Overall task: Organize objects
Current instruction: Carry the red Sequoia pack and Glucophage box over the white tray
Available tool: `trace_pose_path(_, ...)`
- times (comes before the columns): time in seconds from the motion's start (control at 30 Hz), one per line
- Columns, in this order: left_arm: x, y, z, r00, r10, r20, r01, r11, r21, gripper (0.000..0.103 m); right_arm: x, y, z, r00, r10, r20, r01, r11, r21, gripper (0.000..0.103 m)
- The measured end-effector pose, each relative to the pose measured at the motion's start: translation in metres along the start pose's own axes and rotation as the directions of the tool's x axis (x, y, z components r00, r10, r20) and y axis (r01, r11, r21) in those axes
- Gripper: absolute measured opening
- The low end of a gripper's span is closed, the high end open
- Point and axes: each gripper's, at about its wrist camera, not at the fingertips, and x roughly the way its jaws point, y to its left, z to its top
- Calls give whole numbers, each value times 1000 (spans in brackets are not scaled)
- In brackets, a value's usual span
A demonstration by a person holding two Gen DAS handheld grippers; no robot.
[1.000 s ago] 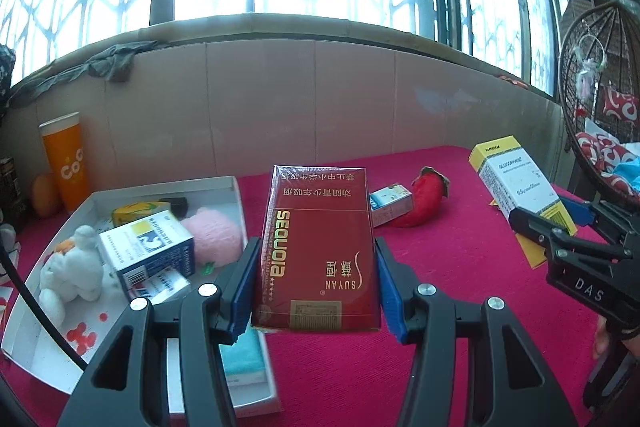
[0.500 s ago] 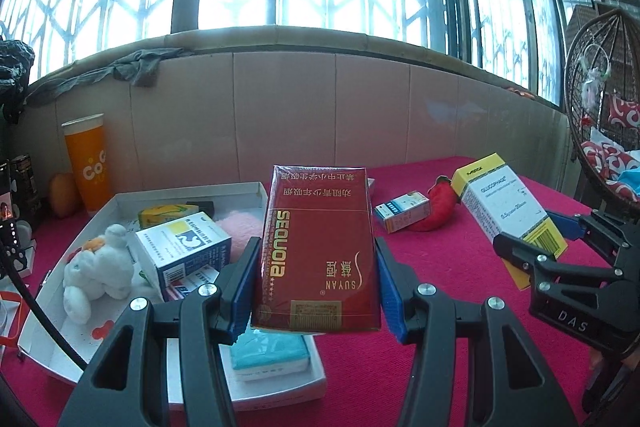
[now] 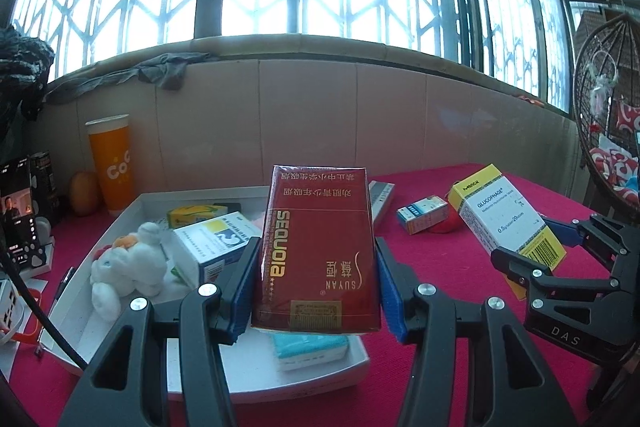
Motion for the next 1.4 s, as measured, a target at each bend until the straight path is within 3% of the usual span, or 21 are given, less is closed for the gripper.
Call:
trace_pose_path(0.7,-8,28,-2,998,62,-16,-63,998,-27,53,-2,24,6,999,35,16,-34,998,-55,58)
trace_pose_path(1.4,-13,67,-5,988,134,-72,-140,986,-86,53,-7,68,35,984,157,81,-149,984,-96,58)
